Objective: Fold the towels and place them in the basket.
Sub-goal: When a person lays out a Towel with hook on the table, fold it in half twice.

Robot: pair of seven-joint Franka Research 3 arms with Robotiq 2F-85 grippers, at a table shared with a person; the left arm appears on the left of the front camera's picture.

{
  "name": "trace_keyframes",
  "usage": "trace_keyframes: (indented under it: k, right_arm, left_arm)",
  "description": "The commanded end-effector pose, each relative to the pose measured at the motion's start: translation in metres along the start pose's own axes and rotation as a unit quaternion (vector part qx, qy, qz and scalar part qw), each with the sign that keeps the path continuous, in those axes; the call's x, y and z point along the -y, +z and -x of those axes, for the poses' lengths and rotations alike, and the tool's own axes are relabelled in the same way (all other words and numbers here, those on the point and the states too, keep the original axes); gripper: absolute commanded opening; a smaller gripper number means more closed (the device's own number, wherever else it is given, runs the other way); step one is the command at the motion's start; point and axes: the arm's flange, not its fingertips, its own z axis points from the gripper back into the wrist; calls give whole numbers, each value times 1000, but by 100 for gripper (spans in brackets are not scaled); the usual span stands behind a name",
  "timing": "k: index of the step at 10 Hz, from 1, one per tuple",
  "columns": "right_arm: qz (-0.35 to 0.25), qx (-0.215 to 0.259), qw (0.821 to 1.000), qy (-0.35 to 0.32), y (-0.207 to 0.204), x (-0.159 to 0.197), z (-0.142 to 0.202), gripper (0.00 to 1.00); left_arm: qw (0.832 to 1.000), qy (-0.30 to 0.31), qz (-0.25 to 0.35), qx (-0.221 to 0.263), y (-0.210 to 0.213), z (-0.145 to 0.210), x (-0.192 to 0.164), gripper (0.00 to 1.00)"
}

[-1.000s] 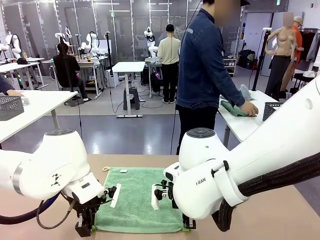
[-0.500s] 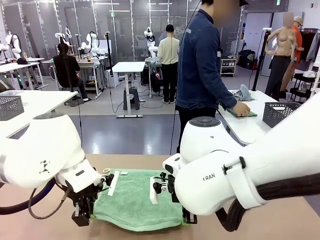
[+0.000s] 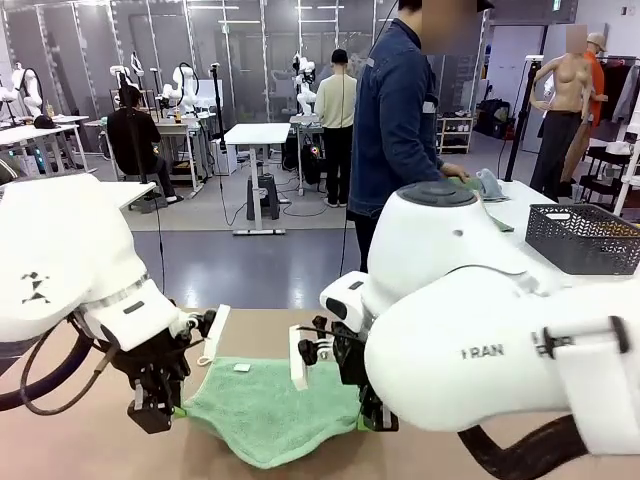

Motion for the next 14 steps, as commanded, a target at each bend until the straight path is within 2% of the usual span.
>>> trace_keyframes:
  k: [1,3,5,7,11,14]
  right_arm:
    - [-3,3,1000,6,-2,23,10,0]
    - [-17,-18,1000,5,-13,65,9,0]
    - [-43,-15,999,0,-28,106,6,0]
    - [-81,-2,997,-9,-40,130,7,0]
    - [-114,-19,993,-39,-59,183,16,0]
    - [-134,-29,989,-61,-83,213,33,0]
  left_arm:
    - [1000,8,-6,10,-9,15,3,0]
    - [1000,0,-4,10,-7,9,-29,0]
    - [1000,13,-6,0,-12,3,-73,0]
    - [1000,16,5,-4,-18,-5,-104,0]
    - [997,68,23,-33,-31,-11,-173,0]
    - [995,75,32,-51,-43,-10,-210,0]
